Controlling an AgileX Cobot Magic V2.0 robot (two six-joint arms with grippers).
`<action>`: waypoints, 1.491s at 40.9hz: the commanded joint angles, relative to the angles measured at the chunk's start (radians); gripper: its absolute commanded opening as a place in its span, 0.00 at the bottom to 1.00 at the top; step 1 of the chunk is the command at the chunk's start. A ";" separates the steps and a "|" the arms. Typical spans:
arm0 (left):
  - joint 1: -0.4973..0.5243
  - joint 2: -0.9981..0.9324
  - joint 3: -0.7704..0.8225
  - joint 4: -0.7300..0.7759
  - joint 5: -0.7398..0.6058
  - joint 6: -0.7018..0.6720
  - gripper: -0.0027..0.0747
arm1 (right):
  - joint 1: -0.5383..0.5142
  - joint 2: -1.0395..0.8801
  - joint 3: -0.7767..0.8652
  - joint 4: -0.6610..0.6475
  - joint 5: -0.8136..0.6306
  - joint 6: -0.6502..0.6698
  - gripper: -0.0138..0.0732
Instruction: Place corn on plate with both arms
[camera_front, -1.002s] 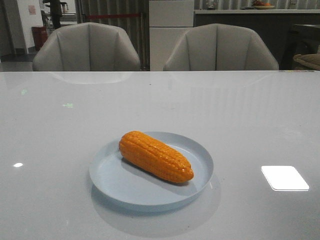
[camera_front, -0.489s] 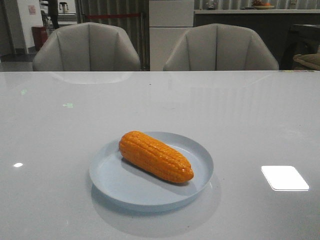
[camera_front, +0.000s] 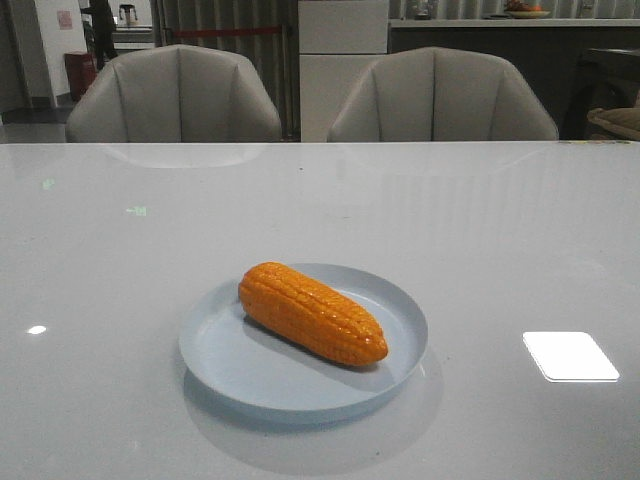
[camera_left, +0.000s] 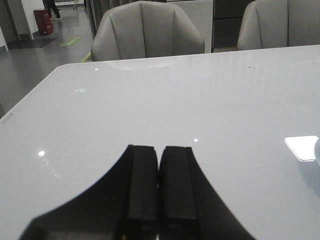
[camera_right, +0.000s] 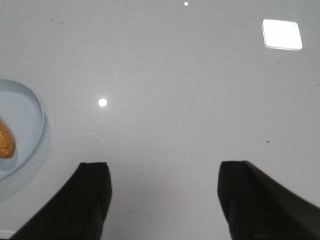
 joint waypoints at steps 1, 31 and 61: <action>0.002 -0.017 0.038 -0.013 -0.081 -0.002 0.16 | -0.005 -0.050 -0.025 -0.020 -0.078 -0.002 0.80; 0.002 -0.017 0.038 -0.013 -0.081 -0.002 0.16 | -0.005 -0.561 0.362 0.052 -0.593 -0.002 0.22; 0.002 -0.017 0.038 -0.013 -0.081 -0.002 0.16 | -0.016 -0.659 0.759 0.052 -0.873 -0.002 0.22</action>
